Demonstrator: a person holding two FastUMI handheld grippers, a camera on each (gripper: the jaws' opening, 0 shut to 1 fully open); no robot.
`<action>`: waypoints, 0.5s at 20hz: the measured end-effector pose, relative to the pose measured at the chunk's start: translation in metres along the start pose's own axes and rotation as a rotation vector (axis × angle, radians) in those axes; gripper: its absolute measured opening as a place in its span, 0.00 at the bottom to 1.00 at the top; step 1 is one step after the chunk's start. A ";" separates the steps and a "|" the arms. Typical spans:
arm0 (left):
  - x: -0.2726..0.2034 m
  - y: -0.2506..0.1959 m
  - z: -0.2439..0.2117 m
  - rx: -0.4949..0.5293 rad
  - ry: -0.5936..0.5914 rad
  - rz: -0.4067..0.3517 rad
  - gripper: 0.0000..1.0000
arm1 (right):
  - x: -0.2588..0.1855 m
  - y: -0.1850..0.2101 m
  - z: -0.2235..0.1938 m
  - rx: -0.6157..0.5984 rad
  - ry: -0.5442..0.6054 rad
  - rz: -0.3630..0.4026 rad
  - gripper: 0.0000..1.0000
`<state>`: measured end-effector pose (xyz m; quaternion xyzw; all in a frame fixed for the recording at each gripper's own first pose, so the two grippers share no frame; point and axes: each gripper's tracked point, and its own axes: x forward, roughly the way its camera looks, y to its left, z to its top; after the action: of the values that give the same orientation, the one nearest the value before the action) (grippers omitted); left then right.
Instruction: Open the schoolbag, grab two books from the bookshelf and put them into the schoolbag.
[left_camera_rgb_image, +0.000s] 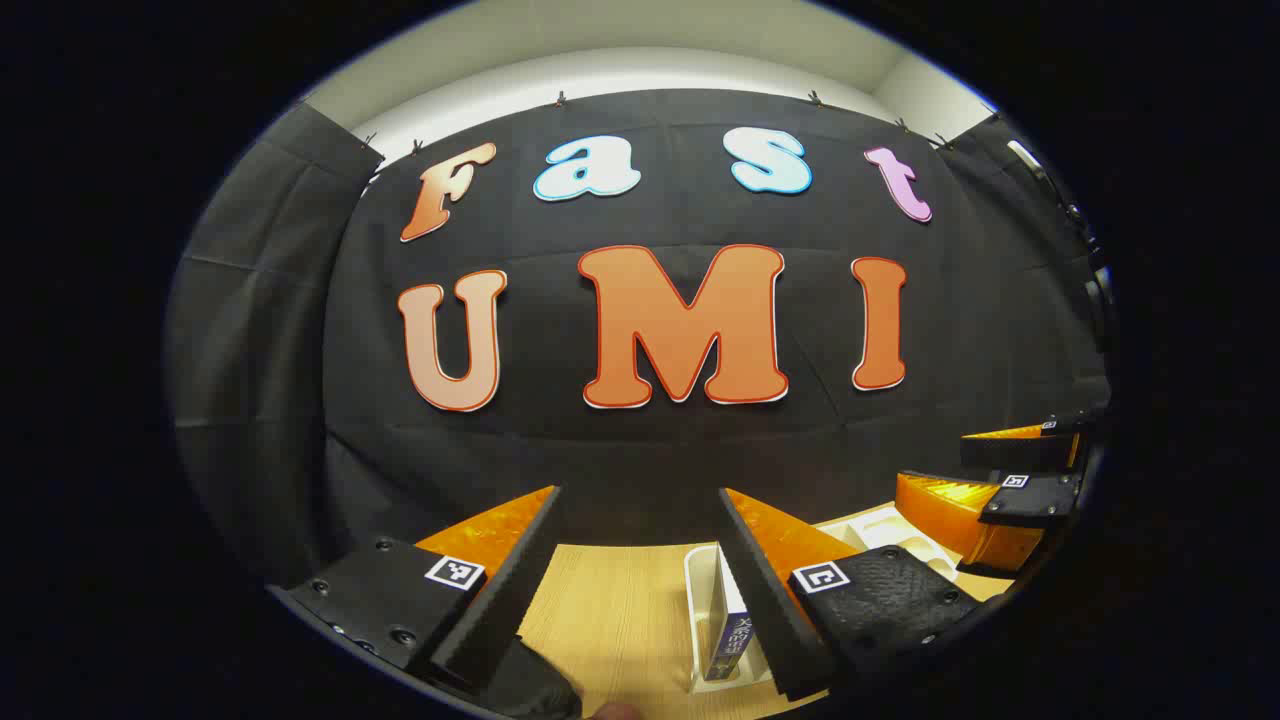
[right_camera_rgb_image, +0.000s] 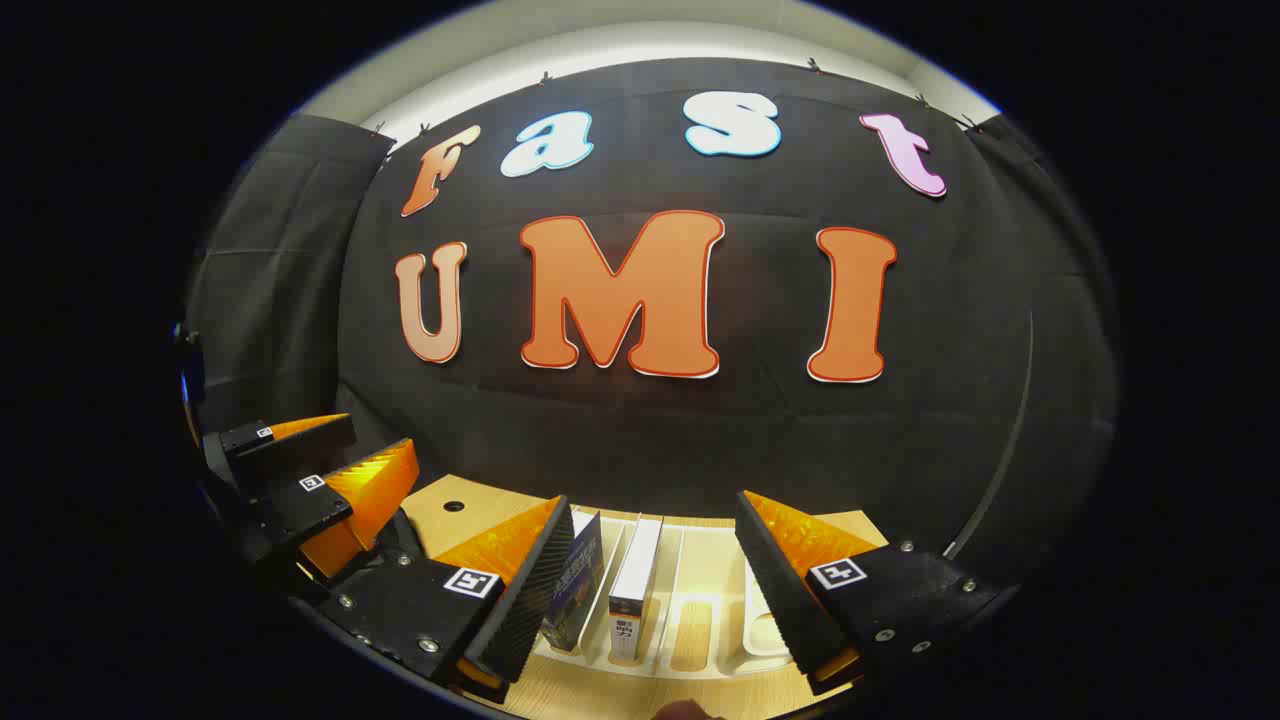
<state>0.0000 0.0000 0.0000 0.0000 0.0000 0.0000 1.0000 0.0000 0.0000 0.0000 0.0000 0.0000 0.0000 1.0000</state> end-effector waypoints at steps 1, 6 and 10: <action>0.001 0.000 0.001 0.005 0.001 0.001 0.96 | 0.000 0.000 0.001 0.006 0.000 0.002 0.97; -0.001 -0.005 0.002 0.006 -0.005 -0.010 0.96 | 0.000 -0.003 0.001 0.007 -0.005 -0.010 0.97; -0.005 -0.006 0.001 0.000 -0.007 -0.014 0.96 | -0.001 -0.007 -0.001 0.019 -0.002 -0.023 0.97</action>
<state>-0.0045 -0.0060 0.0014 -0.0002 -0.0035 -0.0071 1.0000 -0.0010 -0.0068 -0.0015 0.0094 -0.0012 -0.0116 0.9999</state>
